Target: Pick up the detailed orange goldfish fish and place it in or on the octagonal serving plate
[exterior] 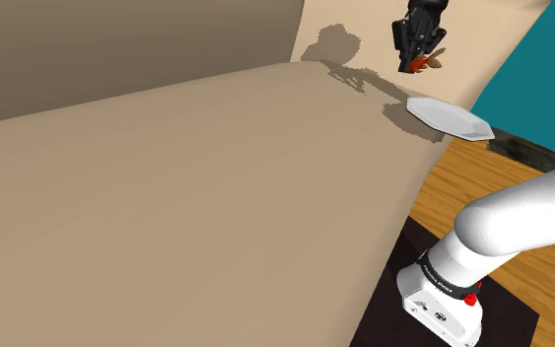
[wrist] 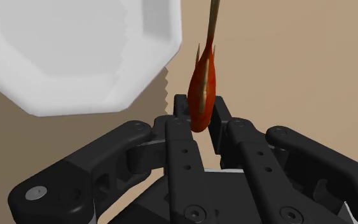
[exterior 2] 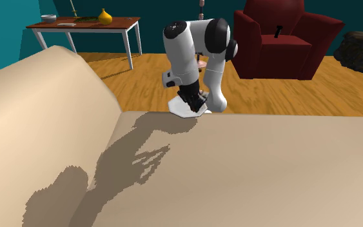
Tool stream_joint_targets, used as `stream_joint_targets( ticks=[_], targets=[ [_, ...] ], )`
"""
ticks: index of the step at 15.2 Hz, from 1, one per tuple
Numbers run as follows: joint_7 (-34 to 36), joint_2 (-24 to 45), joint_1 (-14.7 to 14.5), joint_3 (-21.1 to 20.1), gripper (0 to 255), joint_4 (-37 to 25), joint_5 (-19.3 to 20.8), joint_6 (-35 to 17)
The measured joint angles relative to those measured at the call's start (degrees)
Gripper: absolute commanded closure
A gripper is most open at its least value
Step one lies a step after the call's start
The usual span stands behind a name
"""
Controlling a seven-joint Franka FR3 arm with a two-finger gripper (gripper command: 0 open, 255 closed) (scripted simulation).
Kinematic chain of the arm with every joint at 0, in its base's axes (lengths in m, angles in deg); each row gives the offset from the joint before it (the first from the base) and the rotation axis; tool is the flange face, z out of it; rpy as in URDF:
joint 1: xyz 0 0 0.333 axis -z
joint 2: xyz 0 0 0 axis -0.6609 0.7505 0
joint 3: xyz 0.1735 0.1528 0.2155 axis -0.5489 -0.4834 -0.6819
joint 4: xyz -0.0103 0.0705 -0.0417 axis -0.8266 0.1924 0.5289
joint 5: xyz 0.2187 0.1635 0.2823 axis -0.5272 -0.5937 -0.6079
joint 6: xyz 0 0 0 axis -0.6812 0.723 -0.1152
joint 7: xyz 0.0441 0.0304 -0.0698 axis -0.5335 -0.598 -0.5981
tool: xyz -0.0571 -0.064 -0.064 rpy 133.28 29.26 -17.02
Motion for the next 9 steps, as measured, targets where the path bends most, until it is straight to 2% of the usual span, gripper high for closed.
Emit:
stream_joint_targets(
  ticks=[2,9],
  targets=[
    [-0.4,-0.1,0.1,0.4,255,-0.9,0.2,1.1],
    [-8.6,-7.7,2.2,6.2,255,4.7,5.2,3.8]
  ],
)
